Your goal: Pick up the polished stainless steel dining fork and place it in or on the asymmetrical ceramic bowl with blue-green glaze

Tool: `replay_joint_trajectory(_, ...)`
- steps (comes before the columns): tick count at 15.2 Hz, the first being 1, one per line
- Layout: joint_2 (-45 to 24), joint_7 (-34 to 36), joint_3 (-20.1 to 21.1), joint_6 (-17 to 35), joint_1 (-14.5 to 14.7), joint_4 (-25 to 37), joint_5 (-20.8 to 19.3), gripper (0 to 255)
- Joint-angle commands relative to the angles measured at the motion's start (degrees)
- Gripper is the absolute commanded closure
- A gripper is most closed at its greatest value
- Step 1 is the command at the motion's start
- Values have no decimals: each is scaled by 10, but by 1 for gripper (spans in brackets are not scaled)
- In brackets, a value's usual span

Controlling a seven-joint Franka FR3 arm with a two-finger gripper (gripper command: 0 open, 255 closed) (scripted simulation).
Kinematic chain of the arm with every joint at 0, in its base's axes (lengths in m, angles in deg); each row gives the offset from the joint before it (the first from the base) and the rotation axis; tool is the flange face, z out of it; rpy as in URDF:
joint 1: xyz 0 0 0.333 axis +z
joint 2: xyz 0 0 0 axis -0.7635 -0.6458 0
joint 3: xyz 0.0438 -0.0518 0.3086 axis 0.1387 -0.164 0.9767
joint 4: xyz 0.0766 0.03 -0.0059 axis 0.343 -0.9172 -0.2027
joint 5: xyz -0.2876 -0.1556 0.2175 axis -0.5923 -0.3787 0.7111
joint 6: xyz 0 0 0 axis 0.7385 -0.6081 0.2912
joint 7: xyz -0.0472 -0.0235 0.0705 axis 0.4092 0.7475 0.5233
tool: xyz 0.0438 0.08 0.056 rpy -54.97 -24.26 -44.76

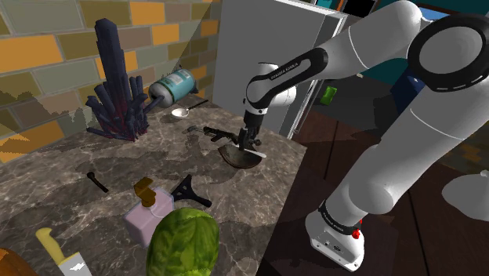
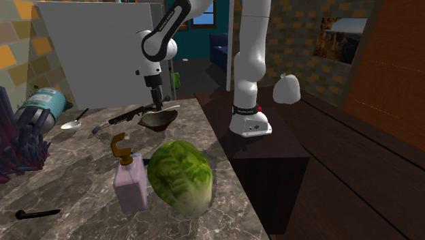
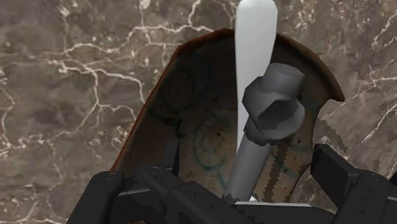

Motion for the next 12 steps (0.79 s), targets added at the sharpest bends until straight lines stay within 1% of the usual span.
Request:
replay_joint_trajectory(1,13,4,-2,-21,-2,8,-6,0)
replay_joint_trajectory(4,43,13,-7,-79,-9,36,-22,0)
replay_joint_trajectory(12,43,13,-7,-79,-9,36,-21,0)
